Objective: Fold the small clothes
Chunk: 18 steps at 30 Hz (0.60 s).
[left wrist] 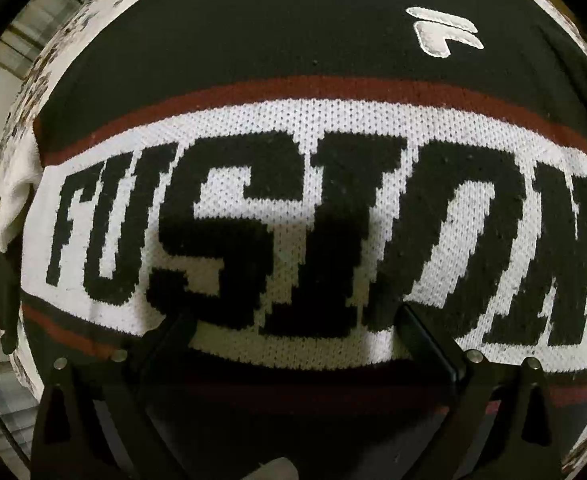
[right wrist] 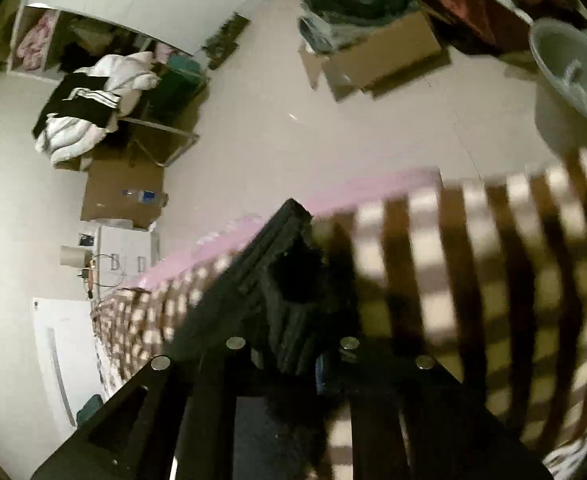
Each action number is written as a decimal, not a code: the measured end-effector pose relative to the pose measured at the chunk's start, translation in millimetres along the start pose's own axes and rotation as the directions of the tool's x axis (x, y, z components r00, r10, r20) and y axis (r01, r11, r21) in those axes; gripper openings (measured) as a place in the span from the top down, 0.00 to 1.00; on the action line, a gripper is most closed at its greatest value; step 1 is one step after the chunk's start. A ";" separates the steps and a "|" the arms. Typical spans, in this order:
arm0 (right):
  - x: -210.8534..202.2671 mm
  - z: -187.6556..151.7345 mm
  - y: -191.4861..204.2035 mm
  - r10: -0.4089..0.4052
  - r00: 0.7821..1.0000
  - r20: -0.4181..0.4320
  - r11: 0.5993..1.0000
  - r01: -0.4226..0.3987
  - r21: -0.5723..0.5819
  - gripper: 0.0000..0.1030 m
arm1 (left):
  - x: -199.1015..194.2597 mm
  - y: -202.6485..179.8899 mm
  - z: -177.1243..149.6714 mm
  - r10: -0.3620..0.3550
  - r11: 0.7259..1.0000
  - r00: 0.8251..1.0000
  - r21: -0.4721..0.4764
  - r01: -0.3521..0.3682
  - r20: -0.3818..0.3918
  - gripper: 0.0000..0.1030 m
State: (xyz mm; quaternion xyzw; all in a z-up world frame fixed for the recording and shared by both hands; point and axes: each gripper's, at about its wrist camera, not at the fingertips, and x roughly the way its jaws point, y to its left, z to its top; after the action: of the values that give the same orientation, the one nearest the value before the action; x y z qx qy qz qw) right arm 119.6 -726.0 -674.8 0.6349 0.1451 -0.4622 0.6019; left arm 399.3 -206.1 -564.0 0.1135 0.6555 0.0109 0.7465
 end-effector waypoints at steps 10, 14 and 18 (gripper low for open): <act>41.5 25.5 1.1 0.064 0.978 -0.196 0.996 -0.075 -0.047 0.61 | 3.3 -7.7 3.6 0.009 1.000 1.000 -0.021 -0.009 -0.004 0.00; 36.9 22.1 9.0 0.037 0.989 -0.143 0.995 -0.051 -0.092 0.85 | 4.6 -2.6 5.8 0.003 1.000 1.000 -0.020 -0.003 -0.010 0.00; -0.6 10.4 63.7 0.040 0.996 -0.081 0.971 -0.058 -0.233 0.86 | -4.1 8.4 3.1 -0.029 0.998 1.000 -0.057 0.029 -0.005 0.00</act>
State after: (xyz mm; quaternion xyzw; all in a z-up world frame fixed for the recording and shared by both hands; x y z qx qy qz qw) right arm 162.2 -749.9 -632.6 0.5797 0.2058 -0.4024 0.6779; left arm 402.9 -199.1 -558.2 0.0827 0.6586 0.0190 0.7477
